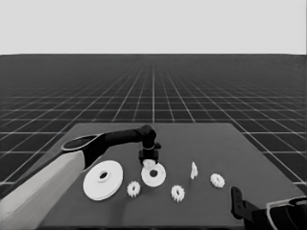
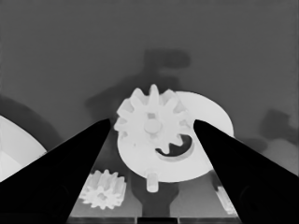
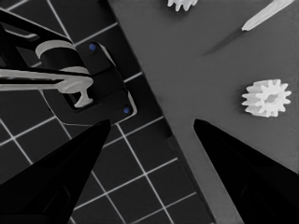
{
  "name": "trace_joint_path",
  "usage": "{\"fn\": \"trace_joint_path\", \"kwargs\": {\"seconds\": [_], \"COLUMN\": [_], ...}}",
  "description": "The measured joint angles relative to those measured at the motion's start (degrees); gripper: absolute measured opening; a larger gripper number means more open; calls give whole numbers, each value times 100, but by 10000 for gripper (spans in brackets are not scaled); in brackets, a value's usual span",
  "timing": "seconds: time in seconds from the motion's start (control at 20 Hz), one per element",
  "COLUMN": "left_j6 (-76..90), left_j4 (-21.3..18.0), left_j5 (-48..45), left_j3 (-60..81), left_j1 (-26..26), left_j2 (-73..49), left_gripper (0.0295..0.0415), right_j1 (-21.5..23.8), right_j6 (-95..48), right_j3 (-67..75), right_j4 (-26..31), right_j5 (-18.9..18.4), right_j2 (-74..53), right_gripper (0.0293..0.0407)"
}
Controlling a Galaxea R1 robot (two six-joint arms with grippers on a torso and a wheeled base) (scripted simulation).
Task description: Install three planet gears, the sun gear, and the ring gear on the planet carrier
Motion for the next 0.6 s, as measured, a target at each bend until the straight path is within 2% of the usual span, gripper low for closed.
{"fn": "trace_joint_path", "kwargs": {"seconds": [0.1, 0.2, 0.3, 0.6], "left_j6": [0, -311, -367, -380], "left_j4": [0, -437, -617, -713], "left_j5": [0, 306, 383, 417], "left_j3": [0, 568, 666, 691], "left_j1": [0, -514, -724, -817], "left_j2": [0, -191, -218, -224], "left_gripper": [385, 385, 385, 385], "right_j1": [0, 0, 0, 0], "right_j6": [0, 0, 0, 0], "right_j3": [0, 0, 0, 0], "right_j4": [0, 0, 0, 0], "right_j5": [0, 0, 0, 0], "right_j2": [0, 0, 0, 0], "right_gripper": [385, 385, 385, 385]}}
